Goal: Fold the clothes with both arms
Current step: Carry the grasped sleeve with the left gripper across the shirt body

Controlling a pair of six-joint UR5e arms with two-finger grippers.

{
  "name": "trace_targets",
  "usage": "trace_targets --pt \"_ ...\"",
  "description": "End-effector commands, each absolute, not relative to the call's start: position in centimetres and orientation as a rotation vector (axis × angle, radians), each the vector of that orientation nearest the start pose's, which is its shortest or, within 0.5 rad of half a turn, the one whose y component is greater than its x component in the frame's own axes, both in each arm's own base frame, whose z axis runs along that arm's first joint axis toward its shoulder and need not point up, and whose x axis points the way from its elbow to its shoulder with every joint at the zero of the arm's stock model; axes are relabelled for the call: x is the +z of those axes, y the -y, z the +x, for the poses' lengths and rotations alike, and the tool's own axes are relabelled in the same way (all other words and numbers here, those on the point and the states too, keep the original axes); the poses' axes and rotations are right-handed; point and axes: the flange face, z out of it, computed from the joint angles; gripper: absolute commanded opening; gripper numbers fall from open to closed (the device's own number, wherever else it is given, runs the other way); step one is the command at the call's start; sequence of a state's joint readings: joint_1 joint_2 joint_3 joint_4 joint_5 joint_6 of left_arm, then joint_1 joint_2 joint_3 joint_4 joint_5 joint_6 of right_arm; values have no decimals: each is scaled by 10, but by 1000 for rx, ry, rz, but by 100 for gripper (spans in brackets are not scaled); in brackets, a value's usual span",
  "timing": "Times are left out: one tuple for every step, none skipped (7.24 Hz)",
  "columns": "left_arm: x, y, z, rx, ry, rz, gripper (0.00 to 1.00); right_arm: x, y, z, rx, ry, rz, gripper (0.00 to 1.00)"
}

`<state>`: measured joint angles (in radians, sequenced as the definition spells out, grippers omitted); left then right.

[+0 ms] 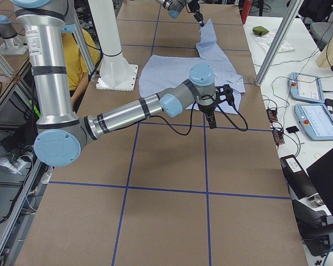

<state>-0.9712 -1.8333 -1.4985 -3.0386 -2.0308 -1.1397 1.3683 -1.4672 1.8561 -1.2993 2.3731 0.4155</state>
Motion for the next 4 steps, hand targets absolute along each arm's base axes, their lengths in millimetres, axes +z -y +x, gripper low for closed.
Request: trace_targets --pt "267 532 347 -99 -1690 596 0 430 530 -46 -65 924 357 100" --pt "233 525 396 -141 -1687 591 0 430 530 -46 -65 924 357 100" --pt "197 517 432 -191 -1685 607 0 430 530 -46 -61 924 355 100" --pt "176 512 457 -210 -1659 587 0 428 529 -46 -60 926 358 100"
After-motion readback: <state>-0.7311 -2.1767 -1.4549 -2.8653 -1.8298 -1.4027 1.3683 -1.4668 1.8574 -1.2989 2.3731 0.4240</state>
